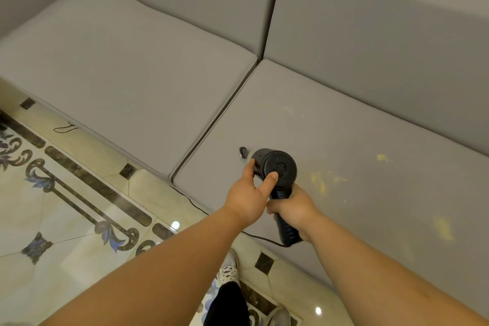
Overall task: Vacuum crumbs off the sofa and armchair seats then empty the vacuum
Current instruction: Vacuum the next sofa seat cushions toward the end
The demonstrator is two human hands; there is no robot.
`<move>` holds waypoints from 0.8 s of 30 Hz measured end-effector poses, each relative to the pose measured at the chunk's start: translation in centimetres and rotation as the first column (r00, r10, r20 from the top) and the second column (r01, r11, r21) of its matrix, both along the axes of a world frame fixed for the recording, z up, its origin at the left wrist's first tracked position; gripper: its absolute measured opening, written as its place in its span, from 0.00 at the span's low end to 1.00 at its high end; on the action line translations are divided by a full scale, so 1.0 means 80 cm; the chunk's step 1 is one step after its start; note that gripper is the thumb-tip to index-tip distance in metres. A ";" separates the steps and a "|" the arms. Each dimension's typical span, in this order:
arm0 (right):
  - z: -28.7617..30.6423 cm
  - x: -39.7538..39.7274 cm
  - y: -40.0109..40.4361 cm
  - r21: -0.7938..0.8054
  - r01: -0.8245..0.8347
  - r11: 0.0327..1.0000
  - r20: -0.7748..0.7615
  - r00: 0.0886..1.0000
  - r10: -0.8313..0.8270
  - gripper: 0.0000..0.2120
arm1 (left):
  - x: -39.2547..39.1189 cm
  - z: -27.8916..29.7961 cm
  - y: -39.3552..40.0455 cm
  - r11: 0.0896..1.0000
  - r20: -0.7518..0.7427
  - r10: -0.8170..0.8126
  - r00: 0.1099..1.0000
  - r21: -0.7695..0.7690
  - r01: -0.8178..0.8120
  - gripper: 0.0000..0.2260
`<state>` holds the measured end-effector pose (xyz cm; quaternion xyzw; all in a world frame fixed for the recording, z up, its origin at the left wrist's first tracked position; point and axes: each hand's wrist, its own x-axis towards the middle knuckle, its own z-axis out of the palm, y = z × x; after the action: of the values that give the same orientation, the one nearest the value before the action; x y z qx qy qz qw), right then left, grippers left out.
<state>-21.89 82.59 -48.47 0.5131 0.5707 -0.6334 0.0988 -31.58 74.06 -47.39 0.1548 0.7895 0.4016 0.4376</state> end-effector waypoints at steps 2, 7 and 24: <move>-0.010 -0.010 -0.003 -0.011 -0.010 1.000 0.005 1.000 0.010 0.20 | -0.011 -0.008 -0.003 1.000 0.009 -0.004 1.000 -0.026 0.004 0.34; -0.021 0.015 0.003 -0.019 0.010 1.000 0.070 0.998 -0.008 0.21 | 0.008 -0.016 0.006 0.997 0.053 -0.068 0.996 -0.036 0.070 0.35; 0.023 0.137 0.036 0.046 0.084 0.995 0.107 0.990 -0.088 0.20 | 0.123 0.026 0.055 0.992 0.141 -0.126 0.982 0.014 0.126 0.33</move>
<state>-10.93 85.50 -46.63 0.5731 0.5548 -0.5961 0.0919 -21.76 78.49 -45.30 0.1764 0.7441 0.3850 0.5167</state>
